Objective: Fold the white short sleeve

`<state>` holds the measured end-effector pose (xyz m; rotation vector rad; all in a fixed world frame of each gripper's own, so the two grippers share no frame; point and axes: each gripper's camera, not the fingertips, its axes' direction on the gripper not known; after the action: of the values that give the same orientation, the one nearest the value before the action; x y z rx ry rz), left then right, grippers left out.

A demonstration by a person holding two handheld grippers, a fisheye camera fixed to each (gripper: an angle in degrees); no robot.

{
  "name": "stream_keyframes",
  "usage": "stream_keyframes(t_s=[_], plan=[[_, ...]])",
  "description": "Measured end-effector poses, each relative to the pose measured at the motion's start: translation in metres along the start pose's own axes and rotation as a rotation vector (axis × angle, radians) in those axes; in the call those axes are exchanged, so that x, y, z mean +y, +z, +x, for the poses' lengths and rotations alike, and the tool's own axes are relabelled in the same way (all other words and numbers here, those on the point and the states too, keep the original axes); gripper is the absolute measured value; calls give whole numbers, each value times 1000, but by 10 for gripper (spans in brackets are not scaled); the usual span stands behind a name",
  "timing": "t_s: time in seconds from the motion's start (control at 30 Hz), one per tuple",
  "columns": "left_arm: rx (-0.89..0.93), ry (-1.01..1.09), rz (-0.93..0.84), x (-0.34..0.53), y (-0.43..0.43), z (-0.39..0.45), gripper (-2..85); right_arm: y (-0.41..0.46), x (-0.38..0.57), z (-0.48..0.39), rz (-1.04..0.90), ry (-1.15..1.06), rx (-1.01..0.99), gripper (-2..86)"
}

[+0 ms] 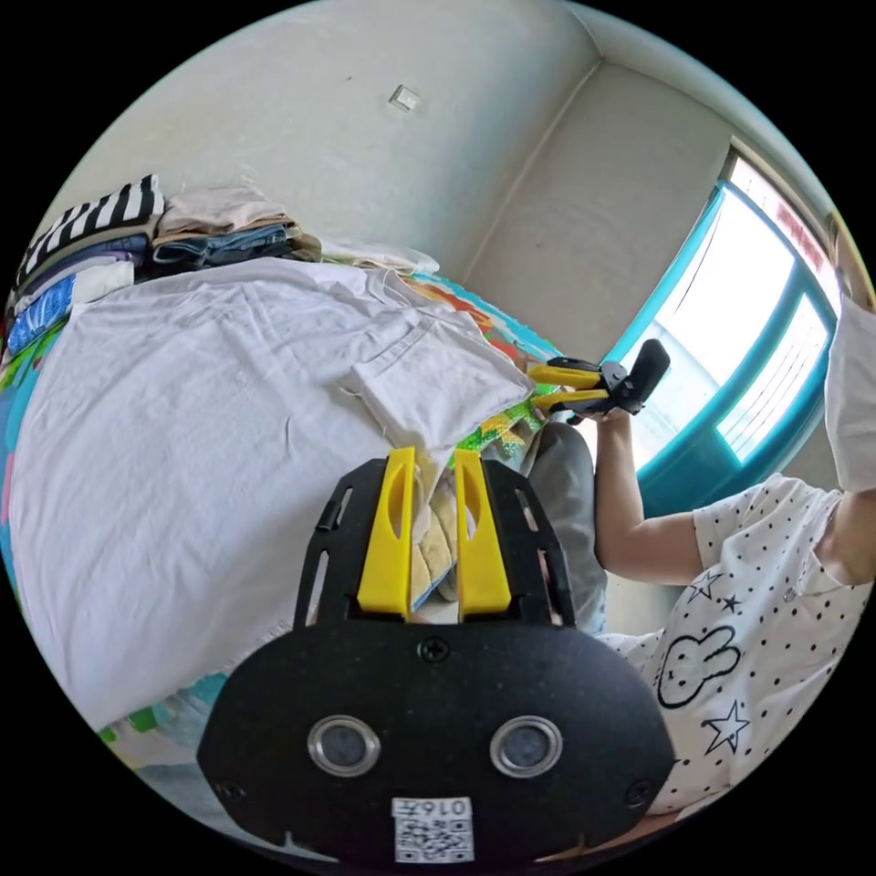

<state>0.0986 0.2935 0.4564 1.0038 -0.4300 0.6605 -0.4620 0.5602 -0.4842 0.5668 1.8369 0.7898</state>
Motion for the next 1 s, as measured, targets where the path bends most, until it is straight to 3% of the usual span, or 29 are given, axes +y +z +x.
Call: stream_keyframes(t_s=[0.13,0.5,0.83,1.0], plan=[[-6,1,22,3,-2,7,62,-9,-3,-12,27,22,91,74],[10,1,19,8,5,15,60,-6,-8,-32,61,-36,27,66],[3,10,7,13,14,21,47,20,-5,-11,-4,96,-35,46],[-27,16,14,17,18,23,-3,29,-5,6,-13,160,-73,8]])
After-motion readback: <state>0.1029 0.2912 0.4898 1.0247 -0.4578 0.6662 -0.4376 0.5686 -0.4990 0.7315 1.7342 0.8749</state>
